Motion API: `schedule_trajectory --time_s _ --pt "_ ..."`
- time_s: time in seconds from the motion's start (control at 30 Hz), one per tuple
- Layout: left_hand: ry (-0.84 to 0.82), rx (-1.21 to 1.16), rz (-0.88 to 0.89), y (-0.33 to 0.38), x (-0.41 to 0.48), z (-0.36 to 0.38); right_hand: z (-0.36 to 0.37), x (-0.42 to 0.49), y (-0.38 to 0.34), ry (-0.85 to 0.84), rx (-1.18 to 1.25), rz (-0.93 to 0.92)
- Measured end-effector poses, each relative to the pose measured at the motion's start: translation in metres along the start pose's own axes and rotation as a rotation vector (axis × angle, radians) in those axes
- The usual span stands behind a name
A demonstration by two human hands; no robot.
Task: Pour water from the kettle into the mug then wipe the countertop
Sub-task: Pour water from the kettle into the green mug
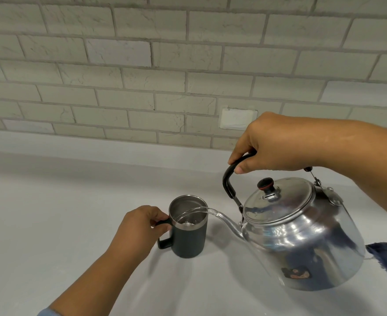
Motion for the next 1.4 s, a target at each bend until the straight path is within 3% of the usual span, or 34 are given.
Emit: schedule_trajectory --time_s 1.4 --pt "0.002 0.002 0.000 0.0015 -0.0025 -0.0008 -0.0097 0.0075 -0.0093 -0.006 -0.127 -0.061"
Point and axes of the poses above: each hand's wrist, its own x-axis towards the middle knuckle, its own z-axis out of the palm, y = z × x, the point moved 6 cm from there along x, towards the middle knuckle, and after that the axes turned 9 degrees about -z, right-handed, at the moved point
